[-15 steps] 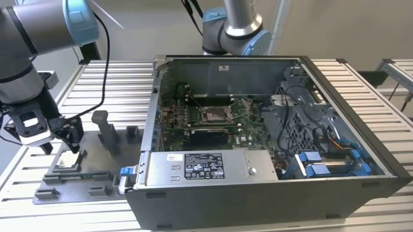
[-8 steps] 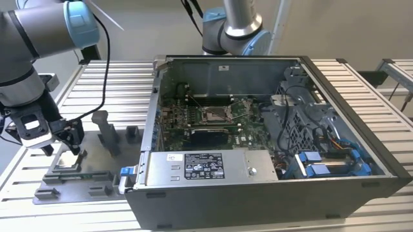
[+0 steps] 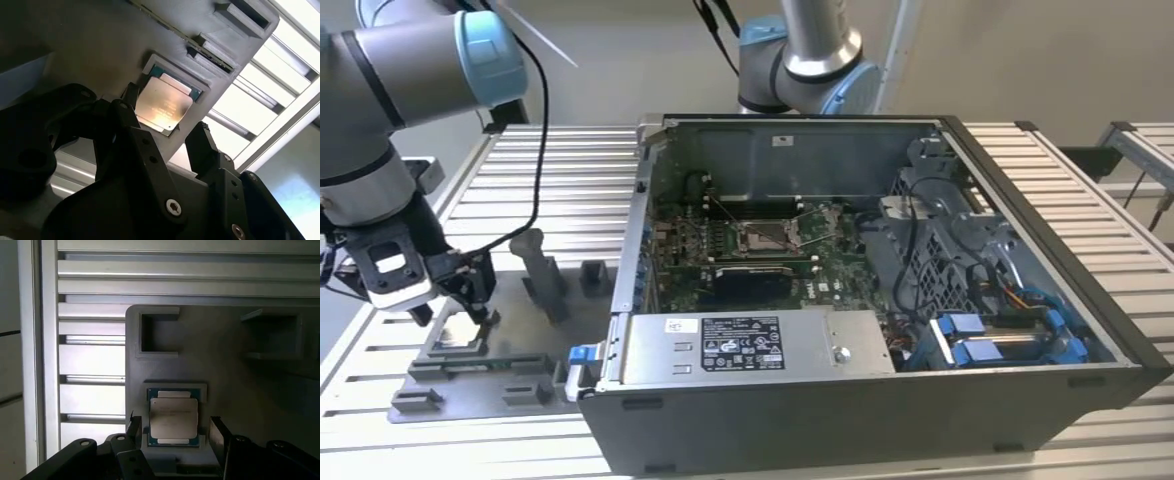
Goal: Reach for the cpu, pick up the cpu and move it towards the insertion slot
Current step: 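Pick up the cpu and move it towards the insertion slot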
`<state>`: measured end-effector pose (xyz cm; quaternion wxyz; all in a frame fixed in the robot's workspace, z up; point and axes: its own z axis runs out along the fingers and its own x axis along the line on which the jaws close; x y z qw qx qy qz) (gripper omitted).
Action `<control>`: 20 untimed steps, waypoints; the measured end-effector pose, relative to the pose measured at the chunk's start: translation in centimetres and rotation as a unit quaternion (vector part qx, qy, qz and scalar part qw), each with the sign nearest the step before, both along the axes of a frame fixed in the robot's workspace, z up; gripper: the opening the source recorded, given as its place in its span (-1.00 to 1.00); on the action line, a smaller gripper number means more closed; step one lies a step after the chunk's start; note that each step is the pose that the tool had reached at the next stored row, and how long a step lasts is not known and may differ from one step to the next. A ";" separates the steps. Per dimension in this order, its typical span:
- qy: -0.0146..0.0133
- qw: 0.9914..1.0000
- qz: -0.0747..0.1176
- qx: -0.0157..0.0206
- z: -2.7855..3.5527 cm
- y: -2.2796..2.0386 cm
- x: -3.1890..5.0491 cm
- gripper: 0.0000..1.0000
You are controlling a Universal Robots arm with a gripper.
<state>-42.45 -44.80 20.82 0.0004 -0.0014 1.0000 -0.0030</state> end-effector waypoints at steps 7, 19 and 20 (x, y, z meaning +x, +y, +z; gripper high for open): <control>0.000 1.000 0.006 0.000 -0.53 0.00 -0.10 1.00; 0.000 1.000 0.014 0.000 -1.66 0.01 -0.11 1.00; 0.000 1.000 0.014 0.000 -1.74 0.02 -0.11 1.00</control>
